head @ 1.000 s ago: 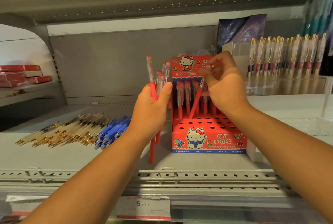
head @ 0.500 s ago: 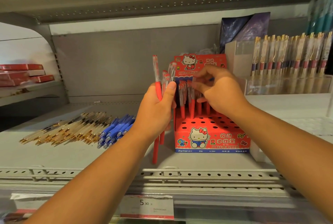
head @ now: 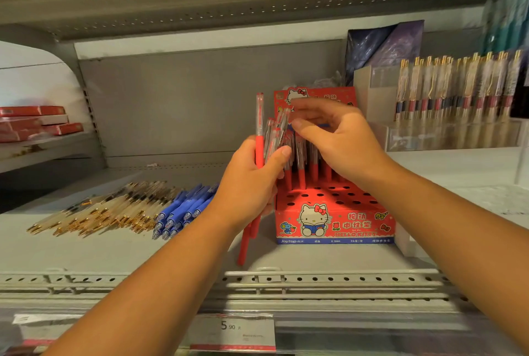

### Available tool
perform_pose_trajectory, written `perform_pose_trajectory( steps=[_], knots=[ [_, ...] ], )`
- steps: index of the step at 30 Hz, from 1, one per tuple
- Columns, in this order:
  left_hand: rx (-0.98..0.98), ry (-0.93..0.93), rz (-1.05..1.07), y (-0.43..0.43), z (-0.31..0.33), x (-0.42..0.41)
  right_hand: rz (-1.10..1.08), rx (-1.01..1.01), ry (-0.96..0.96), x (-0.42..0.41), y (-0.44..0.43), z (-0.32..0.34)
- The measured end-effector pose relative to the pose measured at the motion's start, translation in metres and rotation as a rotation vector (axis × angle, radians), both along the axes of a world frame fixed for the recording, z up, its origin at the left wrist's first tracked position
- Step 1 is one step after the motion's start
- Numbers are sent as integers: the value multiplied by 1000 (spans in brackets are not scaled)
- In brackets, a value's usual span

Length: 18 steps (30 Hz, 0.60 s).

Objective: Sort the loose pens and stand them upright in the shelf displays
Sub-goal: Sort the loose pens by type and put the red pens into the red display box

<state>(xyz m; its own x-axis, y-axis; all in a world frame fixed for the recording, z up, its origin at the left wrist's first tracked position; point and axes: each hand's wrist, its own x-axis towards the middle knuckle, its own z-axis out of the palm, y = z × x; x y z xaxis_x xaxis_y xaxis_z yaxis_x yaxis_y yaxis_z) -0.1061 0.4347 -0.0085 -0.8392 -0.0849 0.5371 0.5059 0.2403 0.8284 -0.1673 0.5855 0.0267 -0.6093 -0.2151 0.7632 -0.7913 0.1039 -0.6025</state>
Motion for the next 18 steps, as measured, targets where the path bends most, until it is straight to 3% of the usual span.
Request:
perform_pose_trajectory(
  steps=[2,11,18],
  knots=[
    [26,-24,-53,1,0,2,137,-32,-42,3,-1,0],
    [-6,-8,-33,3,1,1,317,-351,-333,7,-1,5],
    [37,-47,-43,1,0,1,199,-546,-338,5,2,11]
  ],
)
